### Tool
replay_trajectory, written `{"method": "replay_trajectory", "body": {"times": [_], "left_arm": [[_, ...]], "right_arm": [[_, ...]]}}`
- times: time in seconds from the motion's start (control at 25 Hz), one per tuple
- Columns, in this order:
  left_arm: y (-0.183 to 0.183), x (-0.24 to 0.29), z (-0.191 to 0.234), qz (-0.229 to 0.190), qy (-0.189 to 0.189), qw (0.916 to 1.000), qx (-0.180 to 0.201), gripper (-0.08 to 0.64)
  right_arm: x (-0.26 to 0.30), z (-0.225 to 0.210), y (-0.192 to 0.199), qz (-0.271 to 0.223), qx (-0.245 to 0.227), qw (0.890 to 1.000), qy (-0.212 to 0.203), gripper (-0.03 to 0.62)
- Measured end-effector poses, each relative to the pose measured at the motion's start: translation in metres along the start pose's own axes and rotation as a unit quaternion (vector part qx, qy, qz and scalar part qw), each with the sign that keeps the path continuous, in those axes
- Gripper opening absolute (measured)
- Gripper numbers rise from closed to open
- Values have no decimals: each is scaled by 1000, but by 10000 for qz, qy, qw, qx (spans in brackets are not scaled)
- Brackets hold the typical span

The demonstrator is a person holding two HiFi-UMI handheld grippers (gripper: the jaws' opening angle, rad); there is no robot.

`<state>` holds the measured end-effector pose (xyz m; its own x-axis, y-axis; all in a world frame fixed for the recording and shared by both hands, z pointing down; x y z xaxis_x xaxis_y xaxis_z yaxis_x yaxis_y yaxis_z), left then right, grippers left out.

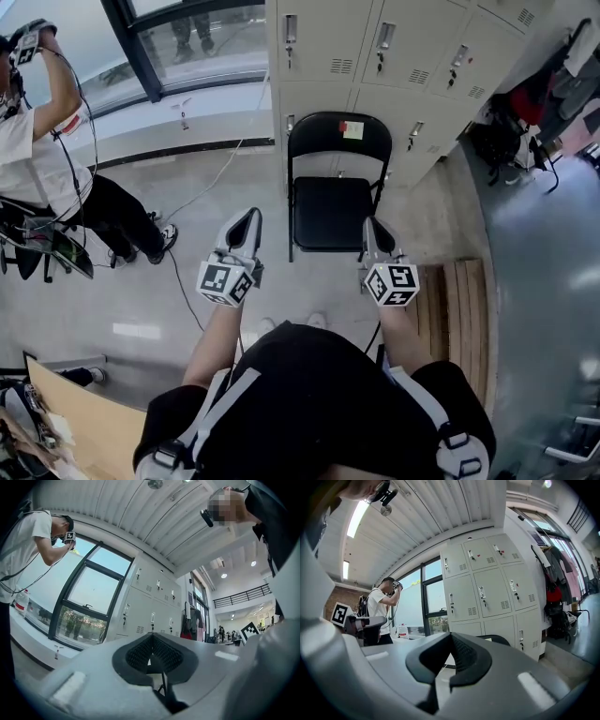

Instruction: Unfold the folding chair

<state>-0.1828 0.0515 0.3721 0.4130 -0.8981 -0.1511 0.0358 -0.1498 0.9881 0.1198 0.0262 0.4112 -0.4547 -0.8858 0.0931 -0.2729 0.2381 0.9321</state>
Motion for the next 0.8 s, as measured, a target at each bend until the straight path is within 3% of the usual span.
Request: {"method": "replay_trajectory", "body": {"times": [0.52, 0.8], "left_arm": [[18, -2, 20, 146, 176, 9994, -241, 0], [14, 13, 20, 79, 358, 9992, -178, 0]], "right_arm": [[7, 13, 12, 17, 98, 9998, 176, 3], [17, 14, 0, -112, 38, 9997, 218, 3]]}}
Point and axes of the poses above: the fingertips, and each gripper's own axes: x forward along the fingers, z to its left, y out of its underside, the point moved 5 cm from there along -x, backward along the fingers, and after that the axes turned 12 degrees about x, right-handed, at the moved point
